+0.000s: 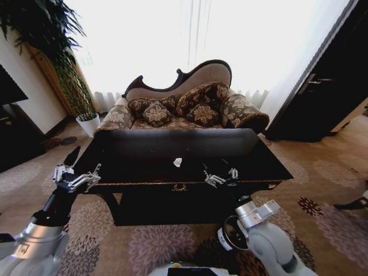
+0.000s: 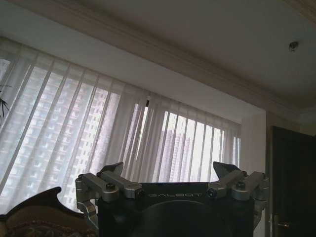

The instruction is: Move to the front of the table and place the trash on the table into the trash bin.

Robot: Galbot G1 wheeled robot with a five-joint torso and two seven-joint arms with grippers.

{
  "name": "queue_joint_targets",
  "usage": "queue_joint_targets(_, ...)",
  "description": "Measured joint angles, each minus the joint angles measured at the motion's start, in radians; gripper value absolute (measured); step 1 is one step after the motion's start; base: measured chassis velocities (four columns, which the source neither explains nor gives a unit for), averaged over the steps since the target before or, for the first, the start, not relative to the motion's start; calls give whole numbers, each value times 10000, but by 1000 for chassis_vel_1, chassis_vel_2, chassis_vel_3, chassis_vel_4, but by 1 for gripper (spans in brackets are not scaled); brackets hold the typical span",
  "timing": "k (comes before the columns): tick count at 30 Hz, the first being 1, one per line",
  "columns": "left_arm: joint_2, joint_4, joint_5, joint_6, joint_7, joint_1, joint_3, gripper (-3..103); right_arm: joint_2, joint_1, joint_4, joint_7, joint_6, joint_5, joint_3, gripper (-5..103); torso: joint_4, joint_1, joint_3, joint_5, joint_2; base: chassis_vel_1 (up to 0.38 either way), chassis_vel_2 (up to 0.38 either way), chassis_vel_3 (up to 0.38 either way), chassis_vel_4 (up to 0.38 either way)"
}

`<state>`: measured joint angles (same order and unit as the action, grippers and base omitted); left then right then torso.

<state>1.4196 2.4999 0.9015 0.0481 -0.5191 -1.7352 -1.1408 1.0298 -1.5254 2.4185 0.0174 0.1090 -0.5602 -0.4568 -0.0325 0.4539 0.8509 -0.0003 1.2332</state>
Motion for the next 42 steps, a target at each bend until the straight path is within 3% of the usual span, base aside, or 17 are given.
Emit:
queue_joint_targets(8,90,0,-207,19,-11,-340,45,100,-1251,664,-31,443,706,-612,38,100,1,0,0,3,0,0,0,0,0)
queue_joint_targets(11,150,0,-235,44,-7,-300,61,100,-2471,976,-188,997,1093,-1939,46,100,-1,-1,0,6,0,0,0,0,0)
queue_joint_targets(14,180,0,-287,55,-7,-285,93,100,-3157,1218,-426,1173,1131,-2339,46,100,0,-1,0,4,0,0,0,0,0)
queue_joint_targets(15,213,0,-351,63,-7,-280,138,100,-4037,1558,-758,1293,1120,-2689,94,100,1,0,0,0,0,0,0,0,0)
queue_joint_targets(18,283,0,-485,76,-9,-271,207,100,-5008,2461,-1219,1459,1079,-3207,528,100,-1,1,1,3,-1,0,0,0,0)
queue_joint_targets(19,283,0,-485,76,-9,-271,207,100,-5008,2461,-1219,1459,1079,-3207,528,100,-1,1,1,3,-1,0,0,0,0)
queue_joint_targets(22,367,0,-578,82,-12,-324,218,100,-5557,4284,-1706,1631,1151,-3656,1887,100,0,1,0,0,-1,0,0,0,0)
queue_joint_targets(27,409,0,-582,83,-17,-412,-5,100,-5432,6748,-2328,1635,1451,-3612,4146,100,3,1,1,2,-2,0,0,0,0)
queue_joint_targets(29,415,0,-581,83,-17,-423,-34,100,-5405,6939,-2366,1609,1494,-3596,4333,100,2,1,1,0,-2,0,0,0,0)
queue_joint_targets(33,475,1,-640,110,-18,-441,-85,100,-5034,8563,-2764,1281,1597,-3488,5945,100,1,0,0,0,-2,0,0,0,0)
queue_joint_targets(35,487,1,-695,111,-18,-435,-70,100,-4942,8826,-2887,1200,1581,-3448,6225,100,1,0,0,1,-1,0,0,0,0)
queue_joint_targets(39,490,0,-846,105,-25,-485,-38,100,-4390,10026,-3914,475,1259,-2480,7638,100,1,1,0,0,-2,0,0,0,0)
queue_joint_targets(42,390,1,-858,91,-25,-573,-99,100,-4051,10595,-4354,399,1322,-2557,8287,100,1,2,1,3,-2,0,0,0,0)
